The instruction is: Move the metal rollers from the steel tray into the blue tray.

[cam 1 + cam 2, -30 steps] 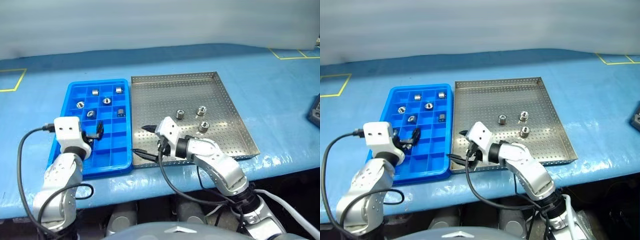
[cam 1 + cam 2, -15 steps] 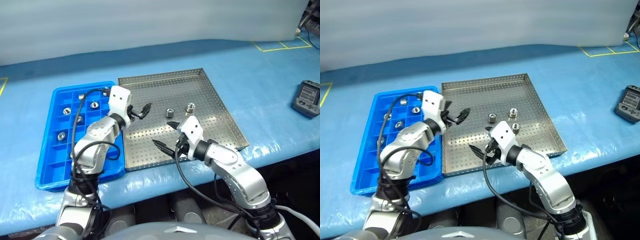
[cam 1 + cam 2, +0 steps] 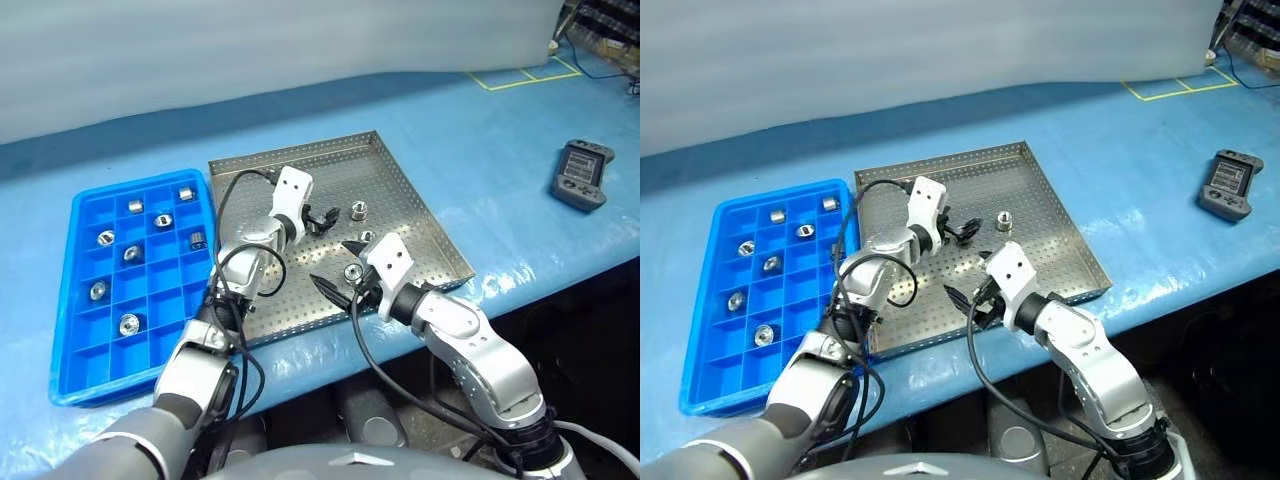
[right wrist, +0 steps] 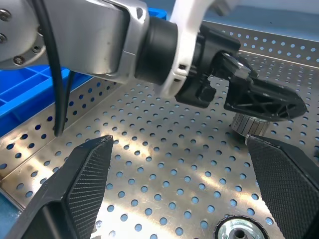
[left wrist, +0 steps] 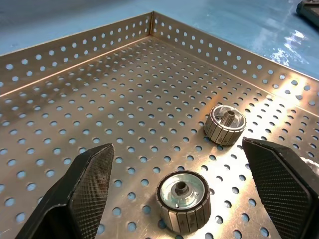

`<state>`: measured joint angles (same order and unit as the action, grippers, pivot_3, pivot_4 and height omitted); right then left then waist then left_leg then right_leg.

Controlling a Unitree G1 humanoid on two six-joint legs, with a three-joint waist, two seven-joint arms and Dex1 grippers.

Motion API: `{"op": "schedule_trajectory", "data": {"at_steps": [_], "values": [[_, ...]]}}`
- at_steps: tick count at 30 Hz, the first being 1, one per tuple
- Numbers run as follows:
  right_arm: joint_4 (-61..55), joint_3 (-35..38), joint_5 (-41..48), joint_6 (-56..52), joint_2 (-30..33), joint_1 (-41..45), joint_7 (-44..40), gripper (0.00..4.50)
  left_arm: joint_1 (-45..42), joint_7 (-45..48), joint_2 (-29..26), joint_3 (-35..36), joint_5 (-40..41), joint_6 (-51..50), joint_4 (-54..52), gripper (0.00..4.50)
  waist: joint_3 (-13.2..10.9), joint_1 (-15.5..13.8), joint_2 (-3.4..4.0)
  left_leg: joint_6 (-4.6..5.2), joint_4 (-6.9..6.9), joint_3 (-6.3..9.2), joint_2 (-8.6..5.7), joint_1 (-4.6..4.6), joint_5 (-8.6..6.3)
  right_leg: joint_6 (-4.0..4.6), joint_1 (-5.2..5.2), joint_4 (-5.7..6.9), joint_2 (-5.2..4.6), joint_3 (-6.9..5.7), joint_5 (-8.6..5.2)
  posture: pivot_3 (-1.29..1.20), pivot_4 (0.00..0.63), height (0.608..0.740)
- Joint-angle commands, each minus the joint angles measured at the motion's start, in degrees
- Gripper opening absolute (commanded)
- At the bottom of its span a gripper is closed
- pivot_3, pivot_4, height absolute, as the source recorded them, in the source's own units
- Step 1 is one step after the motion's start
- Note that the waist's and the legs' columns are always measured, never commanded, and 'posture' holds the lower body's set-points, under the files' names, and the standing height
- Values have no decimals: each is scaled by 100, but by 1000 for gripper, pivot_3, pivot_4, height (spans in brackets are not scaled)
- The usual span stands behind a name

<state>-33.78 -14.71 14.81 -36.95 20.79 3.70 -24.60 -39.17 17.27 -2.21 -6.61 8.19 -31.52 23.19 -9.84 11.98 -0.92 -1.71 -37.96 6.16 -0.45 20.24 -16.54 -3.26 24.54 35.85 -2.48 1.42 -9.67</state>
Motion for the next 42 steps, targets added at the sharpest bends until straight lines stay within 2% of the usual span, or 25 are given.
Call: {"op": "schedule_trajectory", "data": {"at_steps": [1, 5, 8, 11, 15, 20, 25, 29, 35, 42], "values": [[-200, -25, 7, 59, -42, 85, -1, 4500, -212, -127, 51, 42, -151, 180, 332, 4470, 0, 58, 0, 0, 1, 0, 0, 0, 0, 0, 0, 0, 0, 0, 0, -299, 150, 740], [-193, -69, 2, 58, -52, 105, -13, 4500, -229, -318, 76, 30, -313, 156, 559, 4470, -1, 129, -1, 0, 1, 1, 0, 1, 0, -3, 0, 0, 0, 0, 1, -290, 150, 740], [-168, -78, 2, 64, -52, 120, -25, 4500, -126, -395, 75, 82, -332, 17, 439, 3931, -1, 130, -1, 0, 1, 1, 0, 2, 0, -4, 2, 0, 0, 1, 2, -281, 150, 740], [-149, -88, 5, 64, -59, 139, -33, 4500, 36, -370, 59, 117, -277, -98, 134, 2942, -1, 128, -1, 0, 1, 1, 0, 1, 0, -5, 2, 1, 0, 1, 2, -268, 150, 740], [-98, -120, 21, 68, -80, 200, -82, 4500, 443, -309, 21, 264, -62, -429, -896, 1684, -1, 122, -1, 0, 3, 2, 0, 2, 0, -5, 4, 2, 0, 2, 2, -243, 150, 740], [-19, -238, 44, 80, -113, 339, -194, 4500, 1007, -443, -44, 600, 196, -621, -2428, 1692, -1, 56, 0, -1, 3, 3, 0, 2, 0, -5, 7, 4, 0, 3, 2, -200, 150, 740], [173, -387, 66, 141, -188, 565, -373, 4500, 1686, -754, -144, 957, 225, -555, -3993, 1692, -1, -140, 0, -1, 3, 3, 0, -1, 1, -4, 6, 6, 0, 4, 3, -136, 150, 740], [430, -540, 92, 230, -291, 865, -615, 4500, 2368, -1079, -347, 1211, 23, -550, -5070, 1692, -1, -353, 0, -2, 4, 3, 1, -4, 1, -3, 5, 7, 1, 4, 3, -68, 150, 740], [953, -849, 78, 462, -436, 1361, -1116, 4500, 3474, -1526, -516, 1577, -168, -886, -6394, 1692, -1, -830, -1, -2, 5, 6, 1, -5, 1, 0, 4, 3, 0, 2, 2, 69, 150, 740], [1588, -1197, 58, 816, -725, 1845, -1651, 4500, 4685, -2051, -298, 1880, -381, -1448, -7669, 1692, -2, -1215, -2, -6, 7, 22, 0, -3, 2, 29, -1, 3, -2, -15, -15, 204, 150, 740]]}}
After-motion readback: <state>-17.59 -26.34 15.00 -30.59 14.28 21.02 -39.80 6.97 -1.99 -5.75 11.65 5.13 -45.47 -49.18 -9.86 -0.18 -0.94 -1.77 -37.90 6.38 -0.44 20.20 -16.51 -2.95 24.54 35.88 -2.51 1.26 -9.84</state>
